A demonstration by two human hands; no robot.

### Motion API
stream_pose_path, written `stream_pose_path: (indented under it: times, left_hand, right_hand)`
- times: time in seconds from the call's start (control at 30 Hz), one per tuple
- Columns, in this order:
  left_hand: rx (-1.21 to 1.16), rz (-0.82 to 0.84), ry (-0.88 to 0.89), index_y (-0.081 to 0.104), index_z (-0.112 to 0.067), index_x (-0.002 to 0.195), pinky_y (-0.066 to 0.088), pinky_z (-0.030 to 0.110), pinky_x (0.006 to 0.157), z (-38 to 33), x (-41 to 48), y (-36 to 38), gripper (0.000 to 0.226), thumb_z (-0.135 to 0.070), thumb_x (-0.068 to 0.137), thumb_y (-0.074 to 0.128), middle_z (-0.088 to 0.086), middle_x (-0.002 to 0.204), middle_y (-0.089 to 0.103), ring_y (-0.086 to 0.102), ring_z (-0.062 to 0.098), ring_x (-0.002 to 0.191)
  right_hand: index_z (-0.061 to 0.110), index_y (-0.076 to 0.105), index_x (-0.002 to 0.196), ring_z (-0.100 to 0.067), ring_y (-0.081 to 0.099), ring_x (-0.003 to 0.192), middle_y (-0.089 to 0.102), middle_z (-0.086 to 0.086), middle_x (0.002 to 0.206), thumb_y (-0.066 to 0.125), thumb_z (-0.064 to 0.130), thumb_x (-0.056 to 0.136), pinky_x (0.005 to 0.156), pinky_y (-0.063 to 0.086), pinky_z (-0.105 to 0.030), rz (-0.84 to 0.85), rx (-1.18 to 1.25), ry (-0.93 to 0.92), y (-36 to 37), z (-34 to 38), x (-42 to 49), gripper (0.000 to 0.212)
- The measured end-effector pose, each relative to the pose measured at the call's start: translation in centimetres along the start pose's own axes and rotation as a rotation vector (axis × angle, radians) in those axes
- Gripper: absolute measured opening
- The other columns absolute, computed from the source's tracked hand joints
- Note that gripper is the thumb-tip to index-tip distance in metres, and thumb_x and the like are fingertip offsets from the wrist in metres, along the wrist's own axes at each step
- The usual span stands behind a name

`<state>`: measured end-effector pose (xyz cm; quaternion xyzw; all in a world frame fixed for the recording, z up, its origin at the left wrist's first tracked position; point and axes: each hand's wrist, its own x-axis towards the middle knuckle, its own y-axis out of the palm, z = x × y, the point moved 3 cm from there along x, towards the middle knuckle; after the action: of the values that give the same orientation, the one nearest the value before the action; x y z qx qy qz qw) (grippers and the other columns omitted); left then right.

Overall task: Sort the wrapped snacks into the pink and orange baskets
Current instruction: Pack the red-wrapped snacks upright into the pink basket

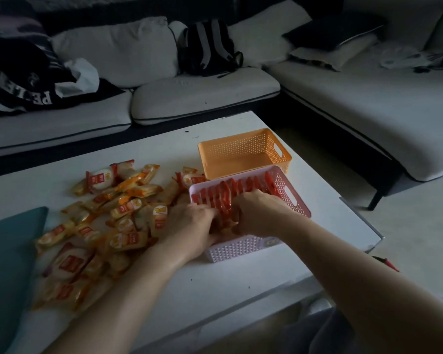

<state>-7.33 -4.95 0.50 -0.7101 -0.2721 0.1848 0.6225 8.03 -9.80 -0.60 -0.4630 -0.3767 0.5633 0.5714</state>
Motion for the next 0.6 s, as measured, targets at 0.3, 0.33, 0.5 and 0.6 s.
stream_pose_path:
  times: [0.3, 0.33, 0.5, 0.6]
  left_hand:
    - [-0.122, 0.026, -0.055, 0.075, -0.03, 0.106, 0.053, 0.025, 0.084, 1.2, 0.4, 0.0, 0.017, -0.029, 0.089, 0.076, -0.012, 0.108, 0.071, 0.065, 0.008, 0.098]
    - [-0.235, 0.026, -0.083, 0.075, -0.03, 0.107, 0.053, 0.023, 0.084, 1.8, 0.5, -0.5, 0.017, -0.027, 0.09, 0.076, -0.014, 0.107, 0.07, 0.063, 0.004, 0.097]
    - [-0.751, -0.035, -0.194, 0.071, -0.026, 0.105, 0.051, 0.021, 0.091, 5.0, -0.2, -3.0, 0.026, -0.004, 0.091, 0.071, -0.012, 0.107, 0.071, 0.062, 0.001, 0.103]
    - [-0.898, -0.035, -0.242, 0.071, -0.025, 0.106, 0.059, 0.028, 0.086, 5.2, -0.4, -2.7, 0.026, -0.003, 0.093, 0.068, -0.006, 0.109, 0.073, 0.068, 0.008, 0.103]
  right_hand:
    - [0.014, 0.067, 0.1, -0.009, 0.069, 0.065, 0.072, 0.0, 0.087, 0.054, 0.024, 0.103, 0.057, 0.059, -0.025, -0.153, 0.133, 0.058, -1.4, -0.7, 0.4, 0.016]
    - [0.015, 0.067, 0.103, -0.009, 0.069, 0.067, 0.072, 0.0, 0.091, 0.051, 0.02, 0.104, 0.055, 0.058, -0.024, -0.182, 0.168, 0.089, -1.6, -1.0, 0.5, 0.017]
    - [0.007, 0.071, 0.112, -0.017, 0.069, 0.081, 0.072, -0.009, 0.106, 0.045, 0.002, 0.102, 0.061, 0.058, -0.023, -0.087, 0.617, 0.069, -2.5, -0.5, 0.0, 0.028]
    - [0.01, 0.066, 0.121, -0.03, 0.071, 0.094, 0.069, -0.014, 0.11, 0.04, 0.019, 0.107, 0.068, 0.063, -0.043, 0.081, 1.026, 0.119, -3.2, 1.4, -1.1, 0.031]
